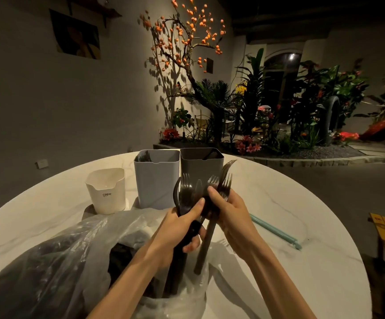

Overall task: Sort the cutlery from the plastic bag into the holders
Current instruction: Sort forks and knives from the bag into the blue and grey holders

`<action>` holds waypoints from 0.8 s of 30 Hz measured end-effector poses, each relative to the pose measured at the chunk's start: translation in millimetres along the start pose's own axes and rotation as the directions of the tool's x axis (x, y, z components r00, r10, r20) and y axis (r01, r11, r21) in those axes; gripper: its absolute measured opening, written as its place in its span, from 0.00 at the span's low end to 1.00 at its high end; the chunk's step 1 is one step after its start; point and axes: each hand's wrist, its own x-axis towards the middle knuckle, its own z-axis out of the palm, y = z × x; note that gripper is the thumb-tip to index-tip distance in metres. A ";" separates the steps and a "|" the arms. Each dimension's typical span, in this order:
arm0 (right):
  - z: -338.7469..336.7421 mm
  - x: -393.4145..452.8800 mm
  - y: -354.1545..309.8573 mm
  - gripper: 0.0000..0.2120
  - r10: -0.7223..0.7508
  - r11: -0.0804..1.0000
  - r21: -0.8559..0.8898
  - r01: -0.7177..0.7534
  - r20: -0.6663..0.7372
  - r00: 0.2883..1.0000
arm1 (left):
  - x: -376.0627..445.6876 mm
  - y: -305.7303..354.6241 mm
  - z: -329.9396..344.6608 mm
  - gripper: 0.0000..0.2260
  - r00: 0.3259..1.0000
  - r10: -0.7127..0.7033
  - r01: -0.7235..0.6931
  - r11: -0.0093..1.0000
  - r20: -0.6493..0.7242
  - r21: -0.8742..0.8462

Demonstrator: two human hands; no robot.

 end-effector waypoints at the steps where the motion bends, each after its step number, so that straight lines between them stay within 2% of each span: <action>1: -0.5 0.1 0.8 0.10 -0.005 1.000 -0.013 0.005 -0.004 1.000 | -0.1 -0.5 0.0 0.20 1.000 0.003 -0.003 1.000 0.012 -0.006; 4: -0.7 3.4 0.2 0.09 -0.041 0.999 0.018 0.044 -0.159 0.986 | 1.7 -0.1 -0.2 0.17 0.999 0.032 -0.032 0.999 -0.003 0.015; 7: -6.7 9.2 -5.0 0.10 -0.077 0.977 0.160 0.141 -0.350 0.934 | 4.1 2.5 -3.7 0.16 0.995 0.054 -0.055 0.999 -0.088 -0.002; 9: -13.5 10.5 -7.5 0.08 -0.053 0.955 0.247 0.162 -0.396 0.917 | 5.8 3.8 -7.2 0.17 0.988 0.059 -0.062 0.998 -0.145 -0.018; 12: -12.3 8.1 -9.9 0.08 0.011 0.956 0.289 0.046 -0.192 0.981 | 7.0 4.0 -12.7 0.19 0.994 0.028 -0.034 0.998 -0.110 -0.051; 14: -4.2 3.6 -10.0 0.11 0.035 0.985 0.171 -0.026 -0.047 0.998 | 6.8 4.7 -14.7 0.17 1.000 0.016 -0.015 0.990 0.006 -0.141; 16: 3.1 -2.2 -9.1 0.14 0.021 0.999 0.029 -0.022 0.022 1.000 | 5.8 4.9 -15.9 0.15 0.990 0.039 0.007 0.943 0.133 -0.332; 18: 6.8 -6.5 -8.1 0.13 -0.013 0.999 -0.038 0.015 0.037 0.999 | 4.5 3.6 -16.4 0.17 0.975 0.069 0.042 0.878 0.213 -0.477; 19: 7.1 -7.6 -7.5 0.12 -0.024 0.998 -0.050 0.026 0.033 0.999 | 4.5 2.3 -15.9 0.16 0.971 0.075 0.048 0.869 0.226 -0.493; 24: 5.2 -6.1 -4.8 0.14 -0.001 1.000 -0.030 0.000 -0.052 0.999 | 3.8 0.9 -8.0 0.11 0.969 0.135 -0.041 0.912 0.206 -0.408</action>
